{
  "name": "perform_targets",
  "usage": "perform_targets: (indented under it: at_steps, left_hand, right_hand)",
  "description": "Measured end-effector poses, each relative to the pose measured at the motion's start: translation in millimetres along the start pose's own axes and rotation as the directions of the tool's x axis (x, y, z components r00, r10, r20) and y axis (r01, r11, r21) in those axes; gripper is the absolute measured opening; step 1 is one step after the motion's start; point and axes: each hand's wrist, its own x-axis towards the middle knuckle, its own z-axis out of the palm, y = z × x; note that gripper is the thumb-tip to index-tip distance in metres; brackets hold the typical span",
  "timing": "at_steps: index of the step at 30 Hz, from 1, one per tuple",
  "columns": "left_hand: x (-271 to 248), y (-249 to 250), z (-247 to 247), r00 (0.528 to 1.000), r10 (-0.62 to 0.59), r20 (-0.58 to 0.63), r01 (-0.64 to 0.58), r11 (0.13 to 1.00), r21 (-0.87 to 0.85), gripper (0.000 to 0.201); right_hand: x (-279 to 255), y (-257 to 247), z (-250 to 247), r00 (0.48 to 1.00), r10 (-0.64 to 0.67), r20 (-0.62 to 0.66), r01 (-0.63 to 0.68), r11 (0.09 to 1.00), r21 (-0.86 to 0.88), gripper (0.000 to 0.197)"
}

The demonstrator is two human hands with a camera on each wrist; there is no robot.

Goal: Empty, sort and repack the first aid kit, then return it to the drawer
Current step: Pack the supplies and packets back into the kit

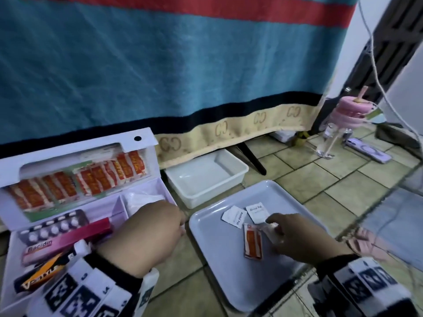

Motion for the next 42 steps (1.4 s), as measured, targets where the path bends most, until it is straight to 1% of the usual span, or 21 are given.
perform_targets:
  at_steps: [2,3,5,7,9,12,15,17,18,21,22,23,25,27,29,31,34,36,39,42]
  left_hand:
    - [1.1,3.2,0.4,0.999,-0.044,-0.01,0.045,0.999,0.023,0.023]
    - [3.0,3.0,1.8,0.997,-0.07,-0.025,0.071,0.996,0.051,0.024]
    - [8.0,2.0,5.6,0.993,-0.111,-0.036,0.114,0.989,0.098,0.027]
    - [12.0,2.7,8.3,0.991,-0.134,0.004,0.133,0.986,0.101,0.024]
    - [13.7,5.2,8.3,0.991,-0.135,0.009,0.133,0.984,0.119,0.023]
    - [11.6,5.4,6.6,0.989,-0.144,-0.022,0.146,0.983,0.112,0.026]
    - [6.9,10.5,5.1,0.995,-0.096,-0.041,0.1,0.99,0.104,0.028]
    - [4.6,13.2,3.3,0.997,-0.055,-0.06,0.061,0.993,0.102,0.021]
    - [3.3,14.4,2.3,0.997,-0.042,-0.058,0.048,0.994,0.099,0.018]
    - [1.2,17.5,1.5,0.998,-0.043,-0.04,0.047,0.993,0.108,0.021]
    - [0.0,18.8,0.4,0.998,-0.048,-0.038,0.052,0.993,0.11,0.021]
    - [-0.8,20.0,0.2,0.998,-0.055,-0.036,0.059,0.993,0.102,0.021]
    - [-2.2,21.7,-1.0,0.997,-0.067,-0.035,0.07,0.994,0.078,0.02]
    - [-4.0,22.6,-1.3,0.996,-0.065,-0.056,0.069,0.995,0.067,0.017]
    - [-5.6,23.9,-2.8,0.995,-0.064,-0.071,0.068,0.996,0.054,0.016]
    - [-6.4,23.5,-2.8,0.995,-0.068,-0.079,0.072,0.997,0.042,0.018]
    - [-6.4,21.9,-3.0,0.994,-0.062,-0.085,0.065,0.997,0.028,0.026]
    - [-6.7,20.7,-3.2,0.995,-0.055,-0.085,0.058,0.998,0.026,0.021]
    - [-8.8,19.8,-4.5,0.996,-0.039,-0.085,0.04,0.999,0.009,0.013]
    - [-12.0,15.5,-5.4,0.994,-0.046,-0.099,0.038,0.996,-0.083,0.024]
  right_hand:
    - [0.7,-4.4,-0.4,0.998,-0.046,0.031,0.049,0.993,-0.11,0.043]
    - [0.7,-8.1,-0.8,0.997,-0.066,0.051,0.073,0.988,-0.136,0.049]
    - [-0.7,-16.3,-1.2,0.992,-0.093,0.088,0.105,0.983,-0.152,0.062]
    - [-1.9,-23.3,-1.7,0.987,-0.119,0.11,0.134,0.98,-0.144,0.067]
    - [-0.6,-26.6,-1.7,0.985,-0.139,0.097,0.152,0.979,-0.136,0.062]
    - [3.7,-26.8,-1.2,0.985,-0.141,0.098,0.154,0.977,-0.149,0.053]
    - [4.7,-27.7,-5.1,0.985,-0.126,0.114,0.142,0.979,-0.146,0.04]
    - [5.4,-27.2,-7.5,0.987,-0.13,0.091,0.141,0.981,-0.134,0.031]
    - [5.6,-26.7,-8.7,0.988,-0.131,0.087,0.141,0.982,-0.124,0.031]
    - [6.5,-25.4,-12.3,0.979,-0.141,0.149,0.155,0.984,-0.085,0.048]
    - [7.5,-25.1,-12.6,0.975,-0.147,0.168,0.16,0.985,-0.069,0.05]
    - [8.2,-25.5,-12.7,0.973,-0.151,0.176,0.162,0.985,-0.052,0.047]
    - [8.8,-27.5,-11.9,0.974,-0.157,0.165,0.166,0.985,-0.043,0.035]
    - [7.7,-30.7,-9.9,0.976,-0.168,0.138,0.183,0.978,-0.099,0.028]
    - [4.4,-35.7,-7.1,0.978,-0.17,0.12,0.189,0.966,-0.178,0.026]
    - [1.9,-39.3,-4.7,0.982,-0.152,0.114,0.174,0.96,-0.22,0.028]
    - [2.4,-39.8,-2.2,0.984,-0.141,0.108,0.164,0.952,-0.257,0.029]
    - [4.5,-37.2,-3.8,0.984,-0.143,0.102,0.164,0.957,-0.24,0.028]
    - [8.7,-29.0,-11.7,0.988,-0.126,0.091,0.138,0.981,-0.14,0.019]
    - [15.5,-16.9,-22.5,0.991,-0.113,0.075,0.116,0.993,-0.033,0.013]
